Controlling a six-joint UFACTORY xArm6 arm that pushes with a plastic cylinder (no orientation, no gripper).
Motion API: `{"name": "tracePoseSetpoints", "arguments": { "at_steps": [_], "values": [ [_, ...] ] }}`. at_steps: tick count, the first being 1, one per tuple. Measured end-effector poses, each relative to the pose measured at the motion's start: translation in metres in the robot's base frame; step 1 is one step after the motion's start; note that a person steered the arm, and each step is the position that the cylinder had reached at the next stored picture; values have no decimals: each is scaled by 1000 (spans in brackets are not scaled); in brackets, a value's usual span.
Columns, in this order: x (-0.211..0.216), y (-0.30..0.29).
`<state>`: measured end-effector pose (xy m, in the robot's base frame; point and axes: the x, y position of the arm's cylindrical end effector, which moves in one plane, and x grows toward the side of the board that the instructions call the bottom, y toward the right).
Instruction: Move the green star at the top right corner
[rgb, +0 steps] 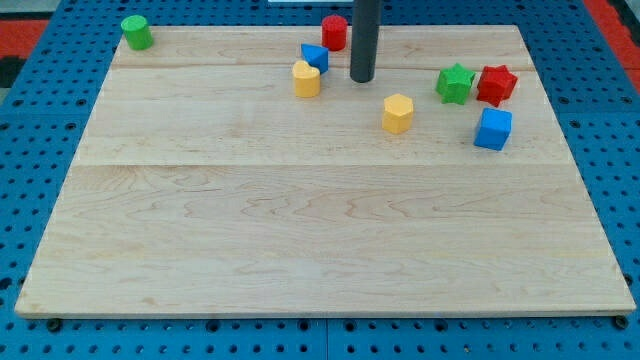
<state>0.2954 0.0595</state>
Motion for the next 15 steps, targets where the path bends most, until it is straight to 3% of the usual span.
{"name": "tracePoseSetpoints", "arguments": {
  "at_steps": [2,5,7,15],
  "values": [
    [8,42],
    [65,81],
    [66,136],
    [45,141]
  ]
}}
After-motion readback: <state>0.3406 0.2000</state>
